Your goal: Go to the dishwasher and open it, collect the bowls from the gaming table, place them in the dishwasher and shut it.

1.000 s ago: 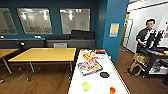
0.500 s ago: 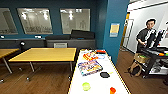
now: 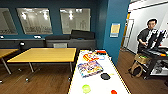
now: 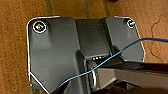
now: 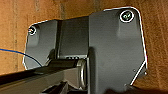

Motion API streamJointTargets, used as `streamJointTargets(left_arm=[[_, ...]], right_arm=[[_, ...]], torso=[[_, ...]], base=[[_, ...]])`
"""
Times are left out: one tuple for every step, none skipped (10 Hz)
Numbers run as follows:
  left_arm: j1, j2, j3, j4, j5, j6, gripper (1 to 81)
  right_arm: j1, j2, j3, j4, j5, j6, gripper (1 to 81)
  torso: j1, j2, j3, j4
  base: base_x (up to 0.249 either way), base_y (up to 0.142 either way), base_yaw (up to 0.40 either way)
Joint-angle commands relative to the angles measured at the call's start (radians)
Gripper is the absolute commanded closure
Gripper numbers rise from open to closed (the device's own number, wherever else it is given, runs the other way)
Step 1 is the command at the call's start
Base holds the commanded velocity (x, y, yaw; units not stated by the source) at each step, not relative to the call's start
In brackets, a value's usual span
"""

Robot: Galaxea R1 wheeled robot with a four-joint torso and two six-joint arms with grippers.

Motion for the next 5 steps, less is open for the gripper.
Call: streamJointTargets(left_arm=[[-0.052,0.002,0.006,0.002,0.050,0.008,1.0],[-0.052,0.002,0.006,0.002,0.050,0.008,1.0],[-0.052,0.000,0.006,0.001,0.050,0.008,1.0],[-0.051,0.000,0.006,0.001,0.050,0.006,1.0],[-0.049,-0.006,0.020,0.001,0.050,0.006,1.0]], right_arm=[[0.050,0.005,0.002,-0.003,-0.048,-0.001,1.0],[0.050,0.004,0.002,0.001,-0.048,0.001,1.0],[0.049,0.001,-0.001,0.004,-0.047,0.004,1.0],[0.050,-0.009,0.003,0.009,-0.045,0.005,1.0],[0.050,-0.016,0.022,0.009,-0.042,0.009,1.0]], torso=[[0.000,0.000,0.000,0.000],[0.000,0.000,0.000,0.000],[0.001,0.000,0.000,0.000],[0.001,0.000,0.000,0.000],[0.002,0.001,0.000,0.000]], base=[[0.113,0.000,0.000],[0.112,0.000,0.000],[0.000,0.000,0.000],[0.000,0.000,0.000],[0.000,0.000,0.000]])
